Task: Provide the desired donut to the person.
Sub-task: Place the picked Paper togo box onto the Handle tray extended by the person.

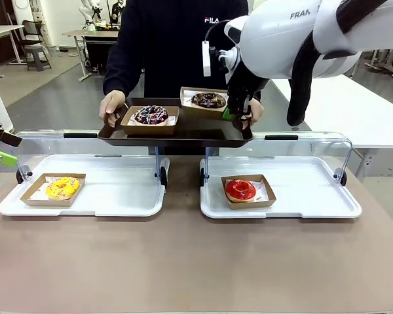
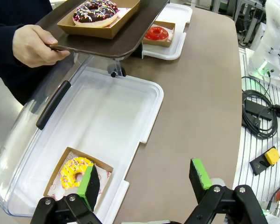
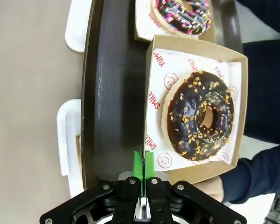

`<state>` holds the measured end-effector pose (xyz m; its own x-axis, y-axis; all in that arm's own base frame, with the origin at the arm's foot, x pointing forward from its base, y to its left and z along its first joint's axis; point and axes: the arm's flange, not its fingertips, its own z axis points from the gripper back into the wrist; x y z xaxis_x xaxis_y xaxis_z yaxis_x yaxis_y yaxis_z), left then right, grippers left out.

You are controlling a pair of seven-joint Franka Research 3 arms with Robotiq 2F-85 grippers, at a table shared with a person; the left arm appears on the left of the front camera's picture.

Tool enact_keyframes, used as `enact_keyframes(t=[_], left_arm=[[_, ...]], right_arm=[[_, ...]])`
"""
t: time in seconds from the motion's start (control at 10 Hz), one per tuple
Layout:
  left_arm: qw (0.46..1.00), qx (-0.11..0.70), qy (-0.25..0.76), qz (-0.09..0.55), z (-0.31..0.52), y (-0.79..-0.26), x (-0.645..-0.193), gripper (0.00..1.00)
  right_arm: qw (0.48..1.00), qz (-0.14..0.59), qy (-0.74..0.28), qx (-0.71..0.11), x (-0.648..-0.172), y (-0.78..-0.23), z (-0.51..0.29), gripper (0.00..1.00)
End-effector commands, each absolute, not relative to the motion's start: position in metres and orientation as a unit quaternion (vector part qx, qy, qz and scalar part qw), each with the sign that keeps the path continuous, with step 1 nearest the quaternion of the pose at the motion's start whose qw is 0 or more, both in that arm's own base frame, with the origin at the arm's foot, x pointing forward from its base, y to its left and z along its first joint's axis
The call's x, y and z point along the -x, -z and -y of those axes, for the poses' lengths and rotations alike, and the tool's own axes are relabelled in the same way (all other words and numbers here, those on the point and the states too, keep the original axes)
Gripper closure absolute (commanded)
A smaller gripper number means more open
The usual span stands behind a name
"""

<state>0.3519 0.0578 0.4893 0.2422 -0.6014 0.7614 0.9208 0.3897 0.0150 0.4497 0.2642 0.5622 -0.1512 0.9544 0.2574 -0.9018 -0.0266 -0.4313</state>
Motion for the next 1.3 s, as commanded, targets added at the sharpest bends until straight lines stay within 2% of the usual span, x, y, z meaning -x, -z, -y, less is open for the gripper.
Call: enact_keyframes(t=[0.0, 0.5, 0.6, 0.7, 0.8, 0.9, 1.0, 1.2], left_arm=[[0.757, 0.226, 0.502, 0.353, -0.058, -0.488, -0.352, 0.00], [0.757, 0.226, 0.502, 0.353, -0.058, -0.488, -0.352, 0.00], [0.757, 0.226, 0.502, 0.353, -0.058, -0.488, -0.352, 0.00], [0.757, 0.226, 0.502, 0.353, -0.058, -0.488, -0.352, 0.00], [0.757, 0.226, 0.502, 0.353, -0.058, -0.488, -0.352, 0.00], [0.757, 0.226, 0.502, 0.353, -0.058, -0.488, -0.352, 0.00], [0.757, 0.226, 0.502, 0.353, -0.058, -0.488, -0.352, 0.00], [0.757, 0.226, 0.502, 0.353, -0.058, -0.488, -0.352, 0.00]], right_arm=[[0.659, 0.228, -0.714, 0.056, -0.454, -0.563, -0.268, 0.99], [0.664, 0.221, -0.712, 0.064, -0.469, -0.552, -0.267, 0.99], [0.664, 0.225, -0.710, 0.065, -0.471, -0.553, -0.265, 0.39], [0.663, 0.233, -0.709, 0.062, -0.471, -0.557, -0.261, 0.39], [0.664, 0.239, -0.706, 0.060, -0.470, -0.563, -0.256, 0.00], [0.663, 0.239, -0.707, 0.054, -0.469, -0.568, -0.253, 0.35], [0.662, 0.240, -0.709, 0.049, -0.469, -0.569, -0.251, 0.00], [0.654, 0.243, -0.716, 0.036, -0.465, -0.572, -0.248, 0.00]])
